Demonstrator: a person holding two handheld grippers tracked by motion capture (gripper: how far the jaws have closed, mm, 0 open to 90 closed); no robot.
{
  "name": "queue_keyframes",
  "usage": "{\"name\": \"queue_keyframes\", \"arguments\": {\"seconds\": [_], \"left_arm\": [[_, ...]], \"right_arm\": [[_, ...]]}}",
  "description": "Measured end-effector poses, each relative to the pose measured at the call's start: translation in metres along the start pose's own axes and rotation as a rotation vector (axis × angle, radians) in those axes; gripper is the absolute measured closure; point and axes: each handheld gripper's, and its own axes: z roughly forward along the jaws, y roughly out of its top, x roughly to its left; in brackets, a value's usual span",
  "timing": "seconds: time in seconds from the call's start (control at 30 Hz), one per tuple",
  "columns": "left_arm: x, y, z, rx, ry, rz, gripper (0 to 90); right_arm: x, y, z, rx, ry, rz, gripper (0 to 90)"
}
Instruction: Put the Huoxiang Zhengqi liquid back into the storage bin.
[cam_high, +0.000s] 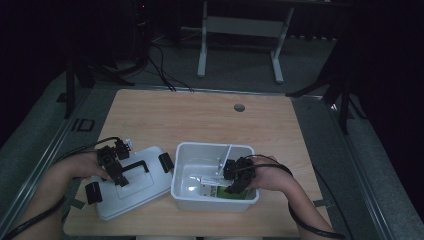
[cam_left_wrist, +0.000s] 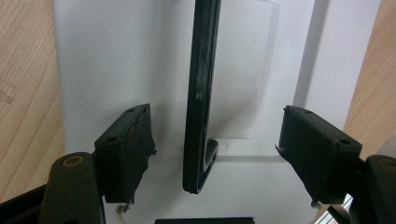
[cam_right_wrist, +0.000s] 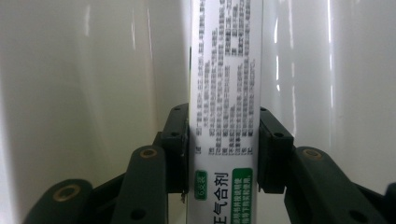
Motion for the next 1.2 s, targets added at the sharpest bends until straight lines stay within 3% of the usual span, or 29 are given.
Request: {"name": "queue_keyframes", "arguments": {"seconds": [0.23, 0.4, 0.6, 0.87, 1.2], "left_arm": [[-0.001, 0.001, 0.000, 0.001, -0.001, 0.003, 26.3], [-0.001, 0.001, -0.001, 0.001, 0.003, 0.006, 26.4], [-0.003, 0.001, -0.003, -0.018, 0.006, 0.014, 26.5], [-0.004, 0.003, -0.003, -0.026, 0.021, 0.024, 29.5], [-0.004, 0.004, -0.006, -0.040, 0.053, 0.047, 32.9]], "right_arm": [[0.000, 0.003, -0.009, -0.009, 0.022, -0.001, 58.1], [0.001, 0.005, -0.020, -0.007, 0.013, -0.017, 56.3], [-0.001, 0.003, -0.043, -0.055, -0.001, -0.015, 54.8], [0.000, -0.008, -0.066, -0.101, -0.020, -0.005, 52.6], [-0.002, -0.038, -0.087, -0.155, -0.041, 0.035, 49.8]]}}
